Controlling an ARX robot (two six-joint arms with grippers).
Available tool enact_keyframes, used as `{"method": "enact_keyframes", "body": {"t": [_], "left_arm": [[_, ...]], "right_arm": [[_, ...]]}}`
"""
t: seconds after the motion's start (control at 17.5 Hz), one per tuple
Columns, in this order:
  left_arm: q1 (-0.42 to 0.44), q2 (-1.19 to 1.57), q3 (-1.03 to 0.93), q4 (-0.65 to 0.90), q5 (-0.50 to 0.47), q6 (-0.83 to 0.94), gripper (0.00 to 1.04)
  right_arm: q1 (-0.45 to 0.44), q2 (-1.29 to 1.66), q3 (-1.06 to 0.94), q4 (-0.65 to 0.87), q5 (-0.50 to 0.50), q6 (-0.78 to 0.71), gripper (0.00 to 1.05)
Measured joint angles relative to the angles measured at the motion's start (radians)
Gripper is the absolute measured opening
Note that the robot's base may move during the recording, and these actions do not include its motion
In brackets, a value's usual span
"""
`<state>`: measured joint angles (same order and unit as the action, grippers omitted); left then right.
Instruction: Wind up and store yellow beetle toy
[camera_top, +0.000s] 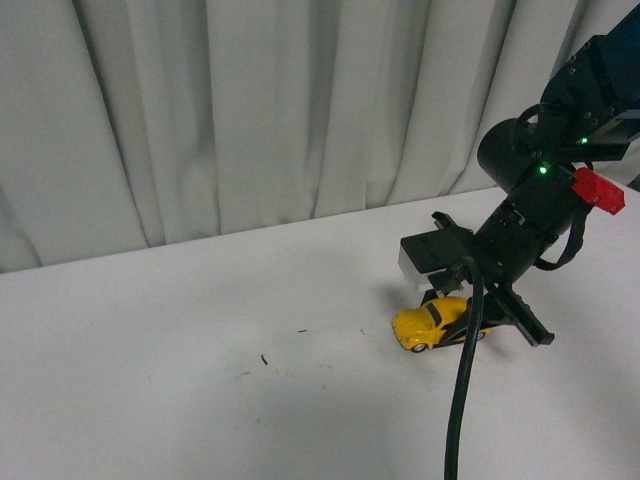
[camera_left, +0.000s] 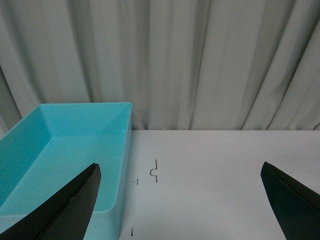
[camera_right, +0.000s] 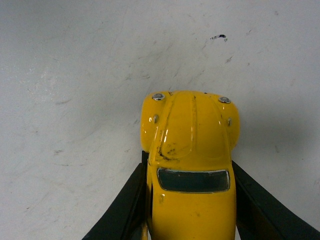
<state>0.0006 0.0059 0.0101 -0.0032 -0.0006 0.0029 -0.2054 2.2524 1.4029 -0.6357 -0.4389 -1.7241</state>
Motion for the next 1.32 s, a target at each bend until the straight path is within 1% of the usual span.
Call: {"method": "enact_keyframes", "body": {"t": [0.17, 0.23, 0.29, 0.34, 0.46, 1.32], "left_arm": [[0.000, 0.000, 0.000, 0.000, 0.000, 0.000, 0.98], [0.000, 0.000, 0.000, 0.000, 0.000, 0.000, 0.98], [0.000, 0.000, 0.000, 0.000, -0.001, 0.000, 0.98], [0.000, 0.000, 0.000, 0.000, 0.000, 0.000, 0.98], [0.000, 0.000, 0.000, 0.000, 0.000, 0.000, 0.98], [0.000, 0.000, 0.000, 0.000, 0.000, 0.000, 0.98]], "right_arm": [[0.000, -0.004, -0.005, 0.010, -0.004, 0.000, 0.41], [0.002, -0.004, -0.006, 0.013, -0.004, -0.002, 0.48], [0.002, -0.003, -0.016, 0.013, 0.005, -0.003, 0.70], [0.002, -0.003, -0.016, 0.012, 0.004, -0.002, 1.00], [0.002, -0.003, -0.016, 0.010, 0.004, -0.002, 0.97], [0.002, -0.004, -0.019, 0.020, 0.005, -0.002, 0.98]]}}
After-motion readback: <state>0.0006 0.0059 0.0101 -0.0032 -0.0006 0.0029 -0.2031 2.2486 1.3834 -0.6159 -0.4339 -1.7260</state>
